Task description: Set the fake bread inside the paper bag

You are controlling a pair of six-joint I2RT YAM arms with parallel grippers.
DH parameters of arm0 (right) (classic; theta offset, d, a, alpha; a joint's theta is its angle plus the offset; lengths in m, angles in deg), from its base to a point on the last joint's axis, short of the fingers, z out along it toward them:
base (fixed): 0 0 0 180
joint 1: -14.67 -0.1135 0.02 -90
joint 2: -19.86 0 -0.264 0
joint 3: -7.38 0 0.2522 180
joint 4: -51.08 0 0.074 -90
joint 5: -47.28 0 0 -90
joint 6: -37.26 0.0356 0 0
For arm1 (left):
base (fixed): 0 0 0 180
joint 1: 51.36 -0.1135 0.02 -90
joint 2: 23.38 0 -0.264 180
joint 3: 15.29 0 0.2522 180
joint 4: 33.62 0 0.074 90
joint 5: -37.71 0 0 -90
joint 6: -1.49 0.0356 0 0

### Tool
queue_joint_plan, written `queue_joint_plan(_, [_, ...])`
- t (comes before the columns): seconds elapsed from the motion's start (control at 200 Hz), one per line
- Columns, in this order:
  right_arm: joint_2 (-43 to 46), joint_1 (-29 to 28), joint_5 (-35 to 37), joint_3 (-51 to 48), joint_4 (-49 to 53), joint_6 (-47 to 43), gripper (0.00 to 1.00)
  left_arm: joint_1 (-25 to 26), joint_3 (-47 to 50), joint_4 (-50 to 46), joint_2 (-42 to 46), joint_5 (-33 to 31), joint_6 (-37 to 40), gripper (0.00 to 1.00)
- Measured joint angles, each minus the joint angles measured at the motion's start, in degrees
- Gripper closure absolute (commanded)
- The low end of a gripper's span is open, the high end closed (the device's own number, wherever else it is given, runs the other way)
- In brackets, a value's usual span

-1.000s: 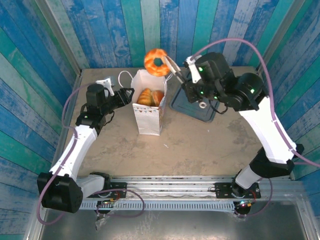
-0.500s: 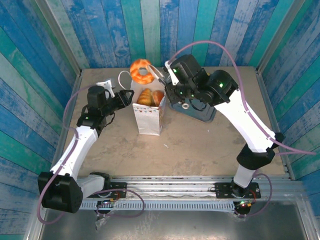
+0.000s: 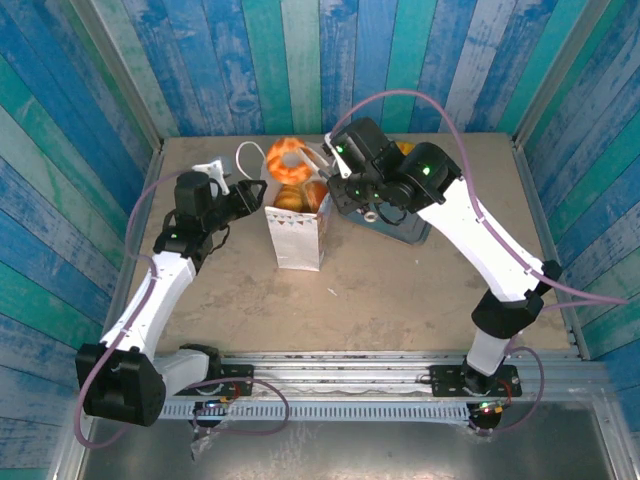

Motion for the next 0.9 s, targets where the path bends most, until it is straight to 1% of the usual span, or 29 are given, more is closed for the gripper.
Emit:
queue_joint_plan(0.055, [-0.4,0.0,0.4,-0.2,0.3,0.0,0.69,0.0,0.0,0.0,0.0,0.0,-0.1,0.48])
queue_joint_plan(0.376, [-2.3,0.5,0.8,-2.7,1.6,0.2,0.69,0.0,0.0,0.0,0.0,0.0,-0.2,0.48])
queue_joint_plan(0.706, [-2.5,1.4,0.2,-3.9,1.8,0.2,0.59,0.0,0.0,0.0,0.0,-0.1,-0.2,0.48])
queue_joint_plan(0.902, [-3.0,1.7,-0.4,-4.0,1.8,0.5,0.59,0.0,0.0,0.0,0.0,-0.2,-0.2,0.48])
